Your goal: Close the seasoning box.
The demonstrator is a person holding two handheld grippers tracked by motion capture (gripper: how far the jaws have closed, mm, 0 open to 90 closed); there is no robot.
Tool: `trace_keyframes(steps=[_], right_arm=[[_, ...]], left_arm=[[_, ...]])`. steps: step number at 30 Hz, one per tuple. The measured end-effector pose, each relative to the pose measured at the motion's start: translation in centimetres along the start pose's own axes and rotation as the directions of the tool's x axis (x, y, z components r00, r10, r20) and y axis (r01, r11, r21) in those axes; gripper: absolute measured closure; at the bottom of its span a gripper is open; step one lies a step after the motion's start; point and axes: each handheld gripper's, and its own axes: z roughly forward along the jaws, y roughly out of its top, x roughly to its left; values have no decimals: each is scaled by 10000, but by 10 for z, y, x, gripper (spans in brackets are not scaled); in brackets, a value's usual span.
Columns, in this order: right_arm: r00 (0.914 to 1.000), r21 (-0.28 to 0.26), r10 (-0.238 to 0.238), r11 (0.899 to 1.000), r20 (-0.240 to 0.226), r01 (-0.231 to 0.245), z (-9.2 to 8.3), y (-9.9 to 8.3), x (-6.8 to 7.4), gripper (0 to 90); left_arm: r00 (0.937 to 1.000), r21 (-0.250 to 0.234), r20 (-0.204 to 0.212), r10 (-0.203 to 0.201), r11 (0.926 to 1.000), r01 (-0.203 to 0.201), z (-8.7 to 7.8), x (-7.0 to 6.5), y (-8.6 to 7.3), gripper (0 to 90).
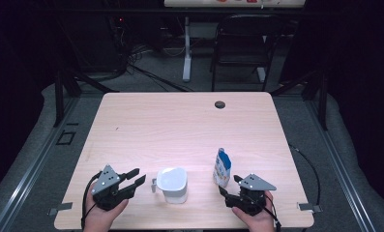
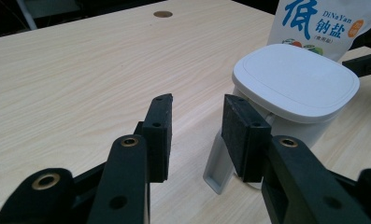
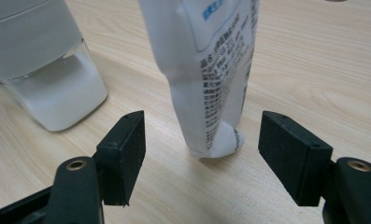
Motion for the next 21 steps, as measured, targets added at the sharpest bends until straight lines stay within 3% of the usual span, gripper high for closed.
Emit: trace_keyframes(steps=[10,21], right_arm=[[9992,37,-376,9993,103,375,-3,-1,7,318],[9998,-123,-176,9998,110,177,-6,-4,3,318]], left_arm=[[9996,-58,-161,-226,9997,225,-1,5,4,612],[9957,-246,-558,-743,9970,731,-4,20,4,584]])
